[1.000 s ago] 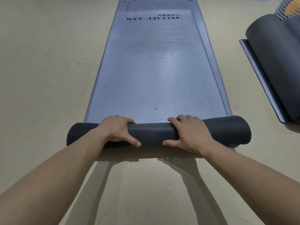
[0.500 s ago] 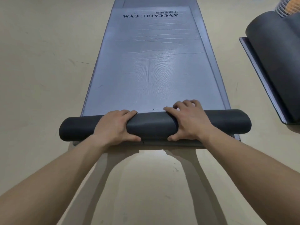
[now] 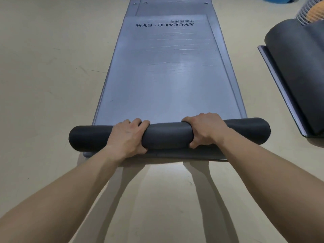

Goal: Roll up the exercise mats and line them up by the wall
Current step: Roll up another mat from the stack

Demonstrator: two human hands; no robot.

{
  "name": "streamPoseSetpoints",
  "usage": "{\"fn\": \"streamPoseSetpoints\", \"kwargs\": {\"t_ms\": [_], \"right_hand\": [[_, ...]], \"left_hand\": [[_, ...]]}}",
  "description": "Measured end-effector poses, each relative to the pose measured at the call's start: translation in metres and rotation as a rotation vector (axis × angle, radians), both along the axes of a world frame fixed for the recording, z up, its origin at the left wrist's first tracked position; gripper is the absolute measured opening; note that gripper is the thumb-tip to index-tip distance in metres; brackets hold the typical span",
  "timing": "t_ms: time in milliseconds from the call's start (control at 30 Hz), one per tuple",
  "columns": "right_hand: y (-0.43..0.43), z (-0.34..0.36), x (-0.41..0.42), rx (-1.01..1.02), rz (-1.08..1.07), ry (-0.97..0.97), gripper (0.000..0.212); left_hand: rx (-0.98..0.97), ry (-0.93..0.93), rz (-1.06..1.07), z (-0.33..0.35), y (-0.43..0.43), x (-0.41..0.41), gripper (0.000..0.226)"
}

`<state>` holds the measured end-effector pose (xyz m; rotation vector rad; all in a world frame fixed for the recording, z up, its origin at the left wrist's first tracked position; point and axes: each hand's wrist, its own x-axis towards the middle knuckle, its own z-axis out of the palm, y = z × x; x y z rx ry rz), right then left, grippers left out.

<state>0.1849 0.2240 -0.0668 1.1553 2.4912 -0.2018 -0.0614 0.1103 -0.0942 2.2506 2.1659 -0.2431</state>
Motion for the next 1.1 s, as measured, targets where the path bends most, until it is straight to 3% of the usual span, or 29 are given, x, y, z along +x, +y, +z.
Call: {"fn": "streamPoseSetpoints", "kwargs": {"t_ms": [133,267,333,433,500,567,700,767,933,1100], "right_hand": [[-0.015,0.004,0.018,-0.216,-0.031,-0.008,0.086],[-0.047,-0.024,0.026,0.141,0.066,0.092,0.117],[-0.053,-0.039,0.025,0.181,0.052,0.111,0.12],[-0.03,-0.041,0.017,0.095,0.039,0.129,0.116],[-0.011,-0.035,0.012,0.004,0.042,0.107,0.119],[-0.006,-0.038,0.012,-0.014,0.04,0.103,0.122],[-0.03,-0.058,0.016,0.25,0.077,0.196,0.122],[-0.032,-0.065,0.015,0.29,0.067,0.202,0.118],[-0.002,-0.042,0.002,0.095,0.06,0.116,0.115],[-0.005,-0.011,-0.004,-0.216,0.004,0.061,0.098]], "left_hand": [[-0.251,-0.075,-0.06,0.012,-0.006,0.002,0.078],[-0.471,-0.207,0.015,0.015,0.025,-0.007,0.088],[-0.559,-0.251,0.052,0.011,0.035,-0.01,0.097],[-0.4,-0.164,0.019,0.002,0.027,-0.005,0.125],[-0.191,-0.062,-0.038,-0.012,0.008,0.008,0.128],[-0.1,-0.05,-0.043,-0.02,-0.001,0.016,0.124],[-0.161,-0.165,-0.063,-0.017,0.022,0.003,0.119],[-0.192,-0.182,-0.058,-0.015,0.029,0.0,0.12],[-0.056,-0.041,0.007,-0.026,0.013,0.009,0.118],[-0.284,-0.175,0.003,-0.001,0.019,0.005,0.096]]}}
